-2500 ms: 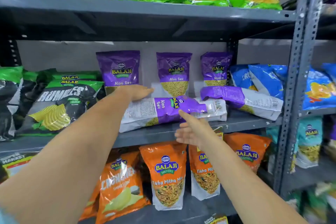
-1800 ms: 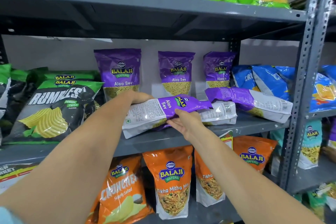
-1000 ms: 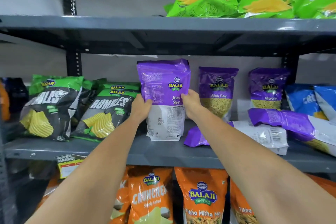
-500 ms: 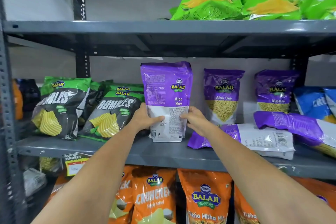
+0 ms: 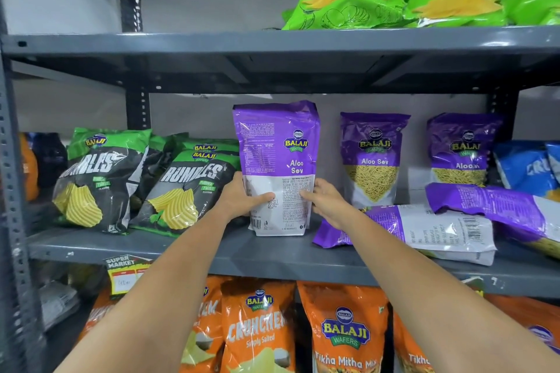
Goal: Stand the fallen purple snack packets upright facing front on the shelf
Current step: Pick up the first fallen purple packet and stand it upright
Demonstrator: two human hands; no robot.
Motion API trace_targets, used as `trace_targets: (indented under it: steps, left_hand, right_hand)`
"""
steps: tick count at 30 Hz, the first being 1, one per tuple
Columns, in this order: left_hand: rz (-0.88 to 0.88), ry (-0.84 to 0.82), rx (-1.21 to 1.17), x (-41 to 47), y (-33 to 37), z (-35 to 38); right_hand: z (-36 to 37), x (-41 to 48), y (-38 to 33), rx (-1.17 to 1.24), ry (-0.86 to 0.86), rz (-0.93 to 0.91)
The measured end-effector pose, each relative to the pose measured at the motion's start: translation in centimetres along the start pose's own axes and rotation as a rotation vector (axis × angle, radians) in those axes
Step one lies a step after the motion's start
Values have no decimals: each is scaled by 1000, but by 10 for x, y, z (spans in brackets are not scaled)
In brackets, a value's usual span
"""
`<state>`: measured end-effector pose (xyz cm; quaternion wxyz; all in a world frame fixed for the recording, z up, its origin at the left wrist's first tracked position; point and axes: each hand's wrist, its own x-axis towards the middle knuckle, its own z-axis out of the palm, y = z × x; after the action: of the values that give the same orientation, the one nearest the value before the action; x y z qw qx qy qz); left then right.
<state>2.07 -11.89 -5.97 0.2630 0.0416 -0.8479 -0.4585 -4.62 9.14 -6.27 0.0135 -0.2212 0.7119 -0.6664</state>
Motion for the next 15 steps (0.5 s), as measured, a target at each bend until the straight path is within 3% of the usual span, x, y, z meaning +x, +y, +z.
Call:
trace_targets:
  steps: [15]
  left_hand:
    - [29,52,11,1,-2,12]
  right_hand:
    - [-2,-11,-4,-91,127,-6]
